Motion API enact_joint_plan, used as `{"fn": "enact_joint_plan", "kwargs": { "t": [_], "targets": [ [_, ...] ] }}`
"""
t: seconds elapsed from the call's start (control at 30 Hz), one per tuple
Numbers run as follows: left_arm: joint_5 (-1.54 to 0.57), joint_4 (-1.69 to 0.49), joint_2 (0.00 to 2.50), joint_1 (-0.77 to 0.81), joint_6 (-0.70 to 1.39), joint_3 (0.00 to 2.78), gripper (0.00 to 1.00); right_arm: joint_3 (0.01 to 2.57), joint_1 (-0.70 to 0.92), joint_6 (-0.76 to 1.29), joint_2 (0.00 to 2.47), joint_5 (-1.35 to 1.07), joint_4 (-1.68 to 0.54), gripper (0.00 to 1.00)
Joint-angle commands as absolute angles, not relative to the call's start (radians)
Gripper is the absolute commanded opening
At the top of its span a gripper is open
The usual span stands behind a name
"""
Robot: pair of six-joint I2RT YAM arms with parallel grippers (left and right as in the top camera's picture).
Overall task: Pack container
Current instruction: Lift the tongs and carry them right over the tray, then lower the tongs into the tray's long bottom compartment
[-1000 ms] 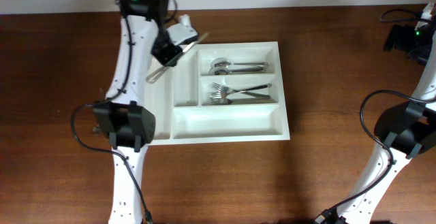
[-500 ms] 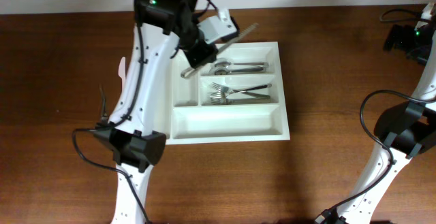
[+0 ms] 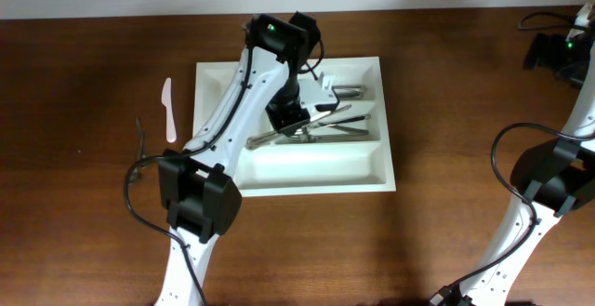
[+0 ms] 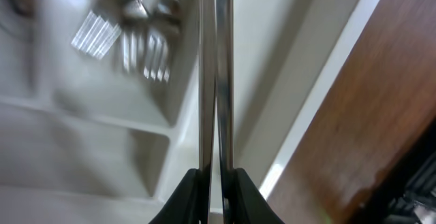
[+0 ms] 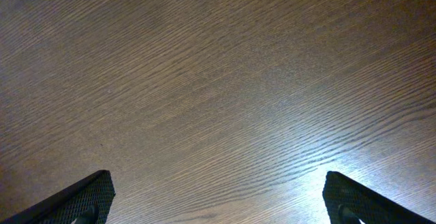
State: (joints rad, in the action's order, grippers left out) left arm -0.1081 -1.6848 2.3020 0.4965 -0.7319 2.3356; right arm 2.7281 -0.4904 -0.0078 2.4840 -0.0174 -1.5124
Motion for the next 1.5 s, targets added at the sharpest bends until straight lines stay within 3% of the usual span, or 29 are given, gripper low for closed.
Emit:
{"fn": "enact_joint_plan", "kwargs": {
  "t": [0.0,0.5,1.47],
  "targets": [
    [-0.086,-1.688,2.288,0.503,-0.681,2.296,0.02,2.722,-0.498,-0.006,2.445,-0.019,-1.510,0.99],
    [-0.108,-1.688,2.288,0.649,-0.682,2.274,0.02,2.722,-0.498,-0.006,2.445,-0.019,-1.510,0.99],
    [-0.236,-1.565,2.289,0.653,-0.846,2.132,0.03,2.722,-0.498,-0.006,2.445,-0.019,-1.510,0.99]
  ]
}}
